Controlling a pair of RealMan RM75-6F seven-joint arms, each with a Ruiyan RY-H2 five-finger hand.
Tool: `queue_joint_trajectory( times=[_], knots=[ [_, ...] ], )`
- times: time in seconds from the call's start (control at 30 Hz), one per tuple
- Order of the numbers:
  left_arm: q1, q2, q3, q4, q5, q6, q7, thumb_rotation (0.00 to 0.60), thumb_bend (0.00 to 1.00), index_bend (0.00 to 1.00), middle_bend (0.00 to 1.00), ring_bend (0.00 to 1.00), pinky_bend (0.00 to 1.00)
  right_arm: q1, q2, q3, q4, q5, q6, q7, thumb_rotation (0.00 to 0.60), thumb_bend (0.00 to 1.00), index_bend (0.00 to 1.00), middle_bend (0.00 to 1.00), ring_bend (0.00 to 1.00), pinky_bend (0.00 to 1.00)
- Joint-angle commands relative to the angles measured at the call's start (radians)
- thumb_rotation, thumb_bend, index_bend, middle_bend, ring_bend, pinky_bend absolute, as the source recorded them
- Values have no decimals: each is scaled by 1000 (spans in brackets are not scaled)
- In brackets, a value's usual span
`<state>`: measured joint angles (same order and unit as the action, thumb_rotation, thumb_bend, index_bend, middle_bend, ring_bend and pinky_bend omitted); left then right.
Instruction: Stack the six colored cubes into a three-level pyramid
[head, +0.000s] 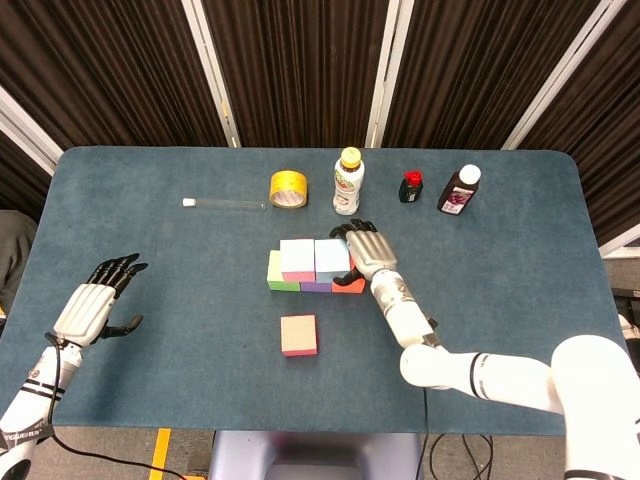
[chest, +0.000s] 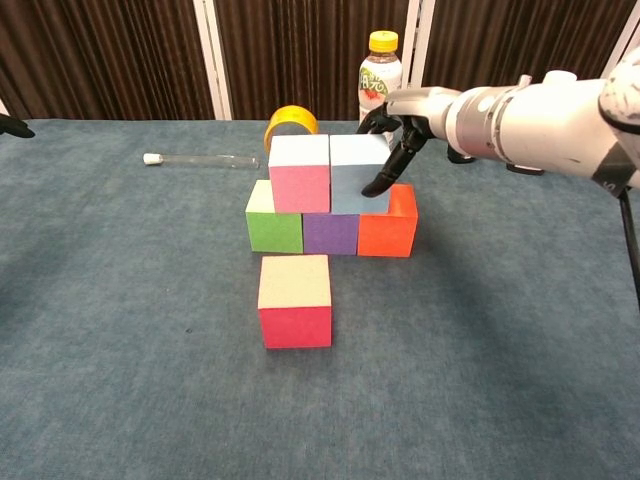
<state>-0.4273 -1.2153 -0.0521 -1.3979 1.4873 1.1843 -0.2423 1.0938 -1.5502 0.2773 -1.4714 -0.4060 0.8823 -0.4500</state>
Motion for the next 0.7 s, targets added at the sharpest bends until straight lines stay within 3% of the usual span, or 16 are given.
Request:
queue_joint_trajectory(
  times=[0.03,0.27,0.53,0.7],
  knots=[
    [-1,0,0,0,0,-1,1,600,309,106,0,0,84,-1,1,-1,-3,0,2,-1,600,274,311,261,103,163],
    [0,1,1,0,1,-1,0,600,310,104,0,0,84,-6,3,4,-10,-9,13,4,600,274,257,239,88,162],
    [2,1,4,-3,4,1,0,600,309,101,0,0,84,-12,10,4,-41,-21,27,1,600,274,16,113,2,82],
    [6,4,5,-4,4,5,-1,600,309,100,0,0,83,-7,3,14,-44,-27,42,-2,600,274,0,50,0,33]
  ],
)
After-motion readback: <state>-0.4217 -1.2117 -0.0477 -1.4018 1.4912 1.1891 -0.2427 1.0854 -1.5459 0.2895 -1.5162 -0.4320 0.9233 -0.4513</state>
